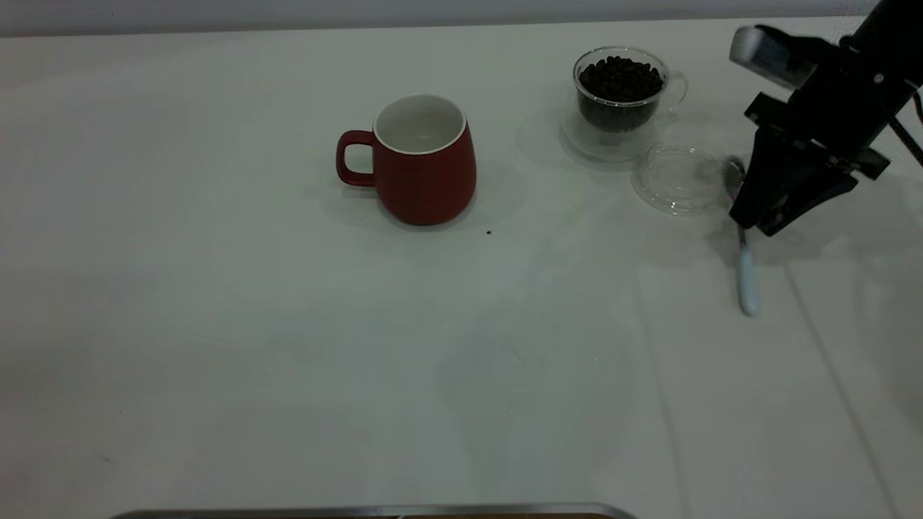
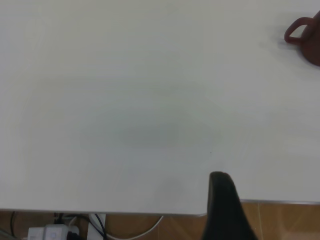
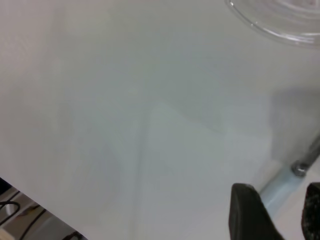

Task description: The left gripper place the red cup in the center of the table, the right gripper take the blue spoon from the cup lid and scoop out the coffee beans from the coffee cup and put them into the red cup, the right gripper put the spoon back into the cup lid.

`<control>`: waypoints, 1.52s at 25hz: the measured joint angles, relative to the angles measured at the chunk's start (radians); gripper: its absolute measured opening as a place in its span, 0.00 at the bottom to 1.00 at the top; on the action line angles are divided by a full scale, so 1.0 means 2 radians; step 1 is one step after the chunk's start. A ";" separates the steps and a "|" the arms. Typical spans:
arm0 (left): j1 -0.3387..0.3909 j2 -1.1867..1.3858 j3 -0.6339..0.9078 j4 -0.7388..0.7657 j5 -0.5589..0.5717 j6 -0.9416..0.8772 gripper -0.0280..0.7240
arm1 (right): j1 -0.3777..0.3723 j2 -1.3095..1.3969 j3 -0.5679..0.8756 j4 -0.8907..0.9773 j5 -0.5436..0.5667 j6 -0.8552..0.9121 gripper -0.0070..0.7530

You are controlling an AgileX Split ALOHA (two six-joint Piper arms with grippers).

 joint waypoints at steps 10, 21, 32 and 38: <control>0.000 0.000 0.000 0.000 0.000 0.000 0.72 | 0.000 -0.024 0.000 -0.016 -0.001 0.002 0.41; 0.000 0.000 0.000 0.000 0.000 0.001 0.72 | 0.009 -0.091 0.000 -0.020 0.010 0.025 0.41; 0.000 0.000 0.000 0.000 0.000 0.001 0.72 | 0.057 -0.324 0.007 -0.056 0.071 0.075 0.41; 0.000 0.000 0.000 0.000 0.000 0.001 0.72 | 0.056 -0.529 0.122 -0.132 0.072 0.138 0.41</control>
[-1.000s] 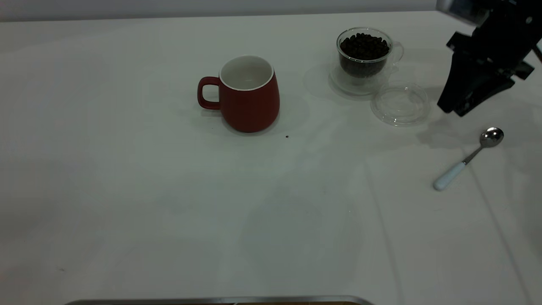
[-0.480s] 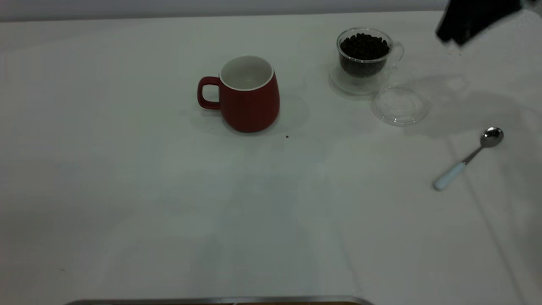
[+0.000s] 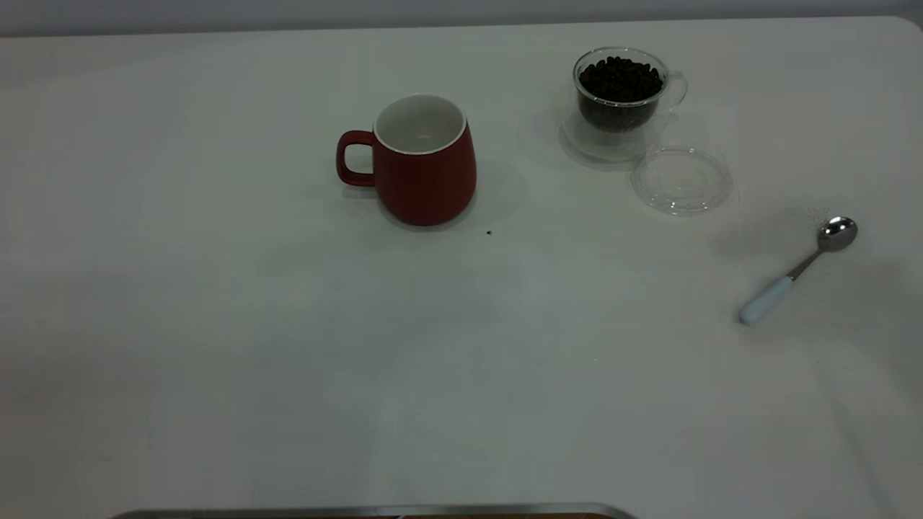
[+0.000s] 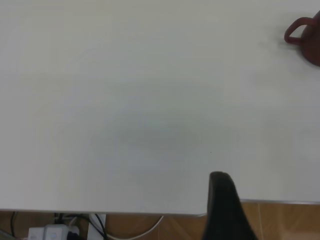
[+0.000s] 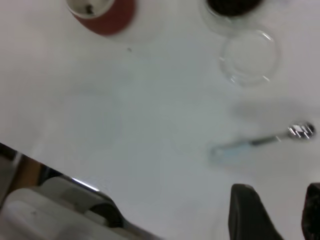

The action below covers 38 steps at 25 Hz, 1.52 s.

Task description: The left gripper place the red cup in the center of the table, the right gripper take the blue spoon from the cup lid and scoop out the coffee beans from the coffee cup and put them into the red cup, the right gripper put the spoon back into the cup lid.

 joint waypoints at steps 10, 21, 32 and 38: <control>0.000 0.000 0.000 0.000 0.000 -0.001 0.72 | -0.003 -0.356 0.325 -0.079 -0.057 0.106 0.41; 0.000 0.000 0.000 0.000 0.000 -0.001 0.72 | -0.040 -0.594 0.404 -0.083 -0.039 0.124 0.41; 0.000 0.000 0.000 0.000 0.000 -0.001 0.72 | -0.042 -0.690 0.413 -0.078 -0.016 0.124 0.41; 0.000 0.000 0.000 0.000 0.000 -0.001 0.72 | -0.042 -0.720 0.413 -0.078 -0.014 0.124 0.41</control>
